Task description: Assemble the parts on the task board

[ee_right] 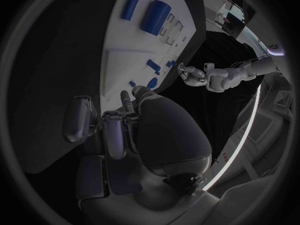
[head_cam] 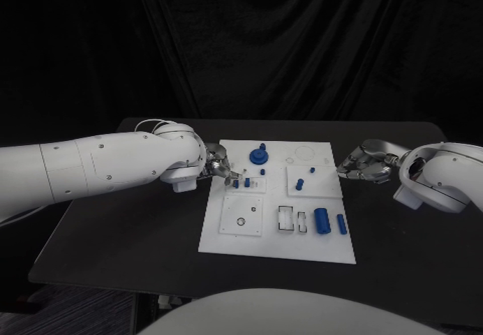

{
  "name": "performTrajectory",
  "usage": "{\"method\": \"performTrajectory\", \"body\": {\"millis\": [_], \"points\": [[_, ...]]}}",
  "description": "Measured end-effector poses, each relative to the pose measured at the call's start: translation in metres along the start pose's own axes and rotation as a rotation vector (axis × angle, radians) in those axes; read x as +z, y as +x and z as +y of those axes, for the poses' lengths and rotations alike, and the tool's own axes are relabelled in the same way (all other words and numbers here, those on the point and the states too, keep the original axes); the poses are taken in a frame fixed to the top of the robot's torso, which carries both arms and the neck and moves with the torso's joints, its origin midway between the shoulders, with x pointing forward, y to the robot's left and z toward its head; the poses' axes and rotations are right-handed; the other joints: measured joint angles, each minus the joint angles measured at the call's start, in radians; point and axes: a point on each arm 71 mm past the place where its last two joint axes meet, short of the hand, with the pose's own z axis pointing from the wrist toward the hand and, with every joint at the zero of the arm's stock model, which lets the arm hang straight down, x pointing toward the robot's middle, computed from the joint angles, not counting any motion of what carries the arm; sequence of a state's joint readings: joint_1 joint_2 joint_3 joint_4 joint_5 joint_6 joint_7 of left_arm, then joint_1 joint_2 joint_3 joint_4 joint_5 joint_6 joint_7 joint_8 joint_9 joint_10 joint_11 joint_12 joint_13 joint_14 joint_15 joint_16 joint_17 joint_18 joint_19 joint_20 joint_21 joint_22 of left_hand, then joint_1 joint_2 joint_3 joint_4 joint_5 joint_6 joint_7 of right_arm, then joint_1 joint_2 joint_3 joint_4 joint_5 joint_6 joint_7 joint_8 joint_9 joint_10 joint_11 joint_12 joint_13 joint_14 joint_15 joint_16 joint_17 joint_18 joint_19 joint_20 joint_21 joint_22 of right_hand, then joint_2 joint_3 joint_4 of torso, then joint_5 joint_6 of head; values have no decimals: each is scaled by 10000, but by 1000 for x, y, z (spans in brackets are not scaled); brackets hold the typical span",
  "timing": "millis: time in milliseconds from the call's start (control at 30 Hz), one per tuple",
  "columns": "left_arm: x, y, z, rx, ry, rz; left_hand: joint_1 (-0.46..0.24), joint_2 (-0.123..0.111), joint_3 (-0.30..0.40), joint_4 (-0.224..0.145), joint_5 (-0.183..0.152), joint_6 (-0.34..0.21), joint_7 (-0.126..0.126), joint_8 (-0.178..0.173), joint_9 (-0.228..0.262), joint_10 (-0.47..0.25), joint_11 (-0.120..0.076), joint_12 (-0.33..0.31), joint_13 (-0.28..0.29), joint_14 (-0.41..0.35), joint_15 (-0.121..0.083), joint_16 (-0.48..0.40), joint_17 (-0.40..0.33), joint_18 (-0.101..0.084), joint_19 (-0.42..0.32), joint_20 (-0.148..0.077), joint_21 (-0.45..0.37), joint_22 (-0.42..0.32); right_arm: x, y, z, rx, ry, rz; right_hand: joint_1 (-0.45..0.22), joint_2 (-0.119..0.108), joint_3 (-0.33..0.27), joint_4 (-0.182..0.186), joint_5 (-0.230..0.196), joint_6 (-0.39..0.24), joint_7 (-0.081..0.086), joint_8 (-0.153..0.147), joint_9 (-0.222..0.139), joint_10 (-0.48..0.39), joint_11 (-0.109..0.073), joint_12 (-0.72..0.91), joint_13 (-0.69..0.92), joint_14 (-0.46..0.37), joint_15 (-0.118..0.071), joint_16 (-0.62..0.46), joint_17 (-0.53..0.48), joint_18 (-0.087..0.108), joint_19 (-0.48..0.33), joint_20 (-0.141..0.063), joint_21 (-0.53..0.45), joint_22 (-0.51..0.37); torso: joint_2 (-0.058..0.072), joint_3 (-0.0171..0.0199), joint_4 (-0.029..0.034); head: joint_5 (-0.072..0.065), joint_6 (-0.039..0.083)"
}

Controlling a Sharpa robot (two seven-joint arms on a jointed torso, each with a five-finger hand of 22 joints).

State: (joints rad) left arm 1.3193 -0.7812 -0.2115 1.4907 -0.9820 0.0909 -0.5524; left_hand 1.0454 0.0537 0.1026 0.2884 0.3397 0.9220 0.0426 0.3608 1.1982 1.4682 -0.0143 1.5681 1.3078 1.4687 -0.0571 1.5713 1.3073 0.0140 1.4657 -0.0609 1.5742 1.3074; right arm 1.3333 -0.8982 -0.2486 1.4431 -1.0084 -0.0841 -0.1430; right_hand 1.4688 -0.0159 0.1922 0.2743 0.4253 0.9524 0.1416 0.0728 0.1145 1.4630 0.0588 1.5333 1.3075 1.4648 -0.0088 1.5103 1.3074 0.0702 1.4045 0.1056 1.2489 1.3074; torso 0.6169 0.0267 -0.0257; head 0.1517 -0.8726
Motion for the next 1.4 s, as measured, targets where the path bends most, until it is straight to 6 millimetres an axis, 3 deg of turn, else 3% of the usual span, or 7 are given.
{"method": "performTrajectory", "body": {"millis": [633,733,1400], "points": [[5,-2,-4,21,-29,-38,116,-13,0,-1,-122,-93,93,-155,-86,0,1,0,0,0,1,0,0,0,0,1,0,0,0,0,0,2,-13,-22,0,0,0,0,0,36,36,0,0,0,0,0,0,0,0,0,0,0,0,0,0,-1,-12,-3,-1,-29,0],[6,-2,-5,24,-31,-44,286,-93,55,-56,-271,-218,144,-223,-86,0,0,0,0,0,1,0,0,0,0,1,0,0,0,0,0,2,-13,-22,0,0,0,0,0,36,36,0,1,0,0,0,0,0,0,0,0,0,0,0,0,-1,-12,-4,-3,-29,0],[13,-5,-4,31,-169,-45,416,-57,111,-112,-318,-290,145,-223,-65,0,1,0,0,-1,1,0,0,0,0,1,0,0,0,0,1,-1,-23,-15,0,0,27,-27,41,36,36,0,1,0,0,0,0,0,0,0,0,0,0,0,0,-1,-7,-12,4,-38,0]]}}
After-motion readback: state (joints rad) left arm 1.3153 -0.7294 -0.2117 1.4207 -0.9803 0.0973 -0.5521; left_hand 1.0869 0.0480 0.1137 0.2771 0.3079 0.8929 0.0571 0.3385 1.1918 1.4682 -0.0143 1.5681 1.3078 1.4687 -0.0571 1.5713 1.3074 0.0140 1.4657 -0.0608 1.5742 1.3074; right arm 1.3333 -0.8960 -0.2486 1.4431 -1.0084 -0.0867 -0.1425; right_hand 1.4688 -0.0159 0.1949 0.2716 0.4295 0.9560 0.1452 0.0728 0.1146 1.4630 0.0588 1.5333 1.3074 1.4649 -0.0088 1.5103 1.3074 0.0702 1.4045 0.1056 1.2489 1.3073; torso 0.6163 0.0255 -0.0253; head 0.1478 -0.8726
